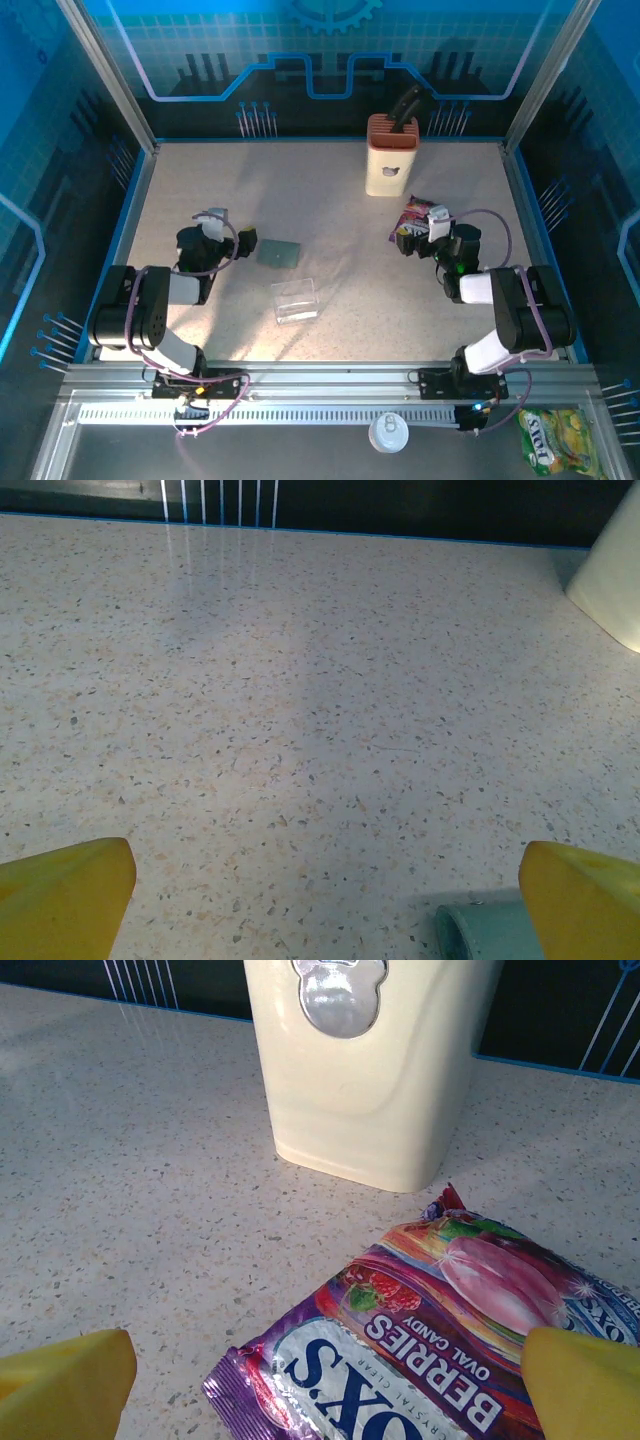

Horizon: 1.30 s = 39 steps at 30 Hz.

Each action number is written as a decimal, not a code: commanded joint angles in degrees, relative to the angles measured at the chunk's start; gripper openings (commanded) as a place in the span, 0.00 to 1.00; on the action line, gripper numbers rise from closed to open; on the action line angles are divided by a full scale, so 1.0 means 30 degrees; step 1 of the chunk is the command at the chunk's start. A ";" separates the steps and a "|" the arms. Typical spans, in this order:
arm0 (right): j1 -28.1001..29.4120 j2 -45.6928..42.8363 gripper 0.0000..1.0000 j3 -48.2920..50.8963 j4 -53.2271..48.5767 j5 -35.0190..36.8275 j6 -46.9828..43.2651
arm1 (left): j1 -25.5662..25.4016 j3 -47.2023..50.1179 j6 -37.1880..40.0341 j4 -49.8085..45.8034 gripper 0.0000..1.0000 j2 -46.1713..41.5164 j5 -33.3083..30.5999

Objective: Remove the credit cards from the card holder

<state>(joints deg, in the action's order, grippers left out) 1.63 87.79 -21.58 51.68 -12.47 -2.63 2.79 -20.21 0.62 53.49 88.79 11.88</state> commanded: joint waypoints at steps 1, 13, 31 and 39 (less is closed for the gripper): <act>-0.0252 0.0083 1.00 0.0191 0.0814 -0.0285 -0.0294 | 0.0081 -0.0078 0.0475 0.0801 0.99 0.0100 0.0679; -0.0269 0.0093 1.00 0.0192 0.0801 -0.0292 -0.0281 | 0.0067 -0.0036 0.0495 0.0845 0.99 0.0080 0.0644; -0.0380 0.0151 1.00 -0.0161 0.0235 0.0879 0.0350 | 0.0069 -0.0072 0.0468 0.0830 0.99 0.0082 0.0642; -0.0373 -0.0058 1.00 -0.0191 0.0079 0.1244 0.0402 | 0.0042 -0.0547 0.0269 -0.0358 0.99 -0.0317 -0.0380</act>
<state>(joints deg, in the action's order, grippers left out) 1.41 87.79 -21.58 51.48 -9.43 -1.85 2.79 -20.21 0.58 53.32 88.77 12.03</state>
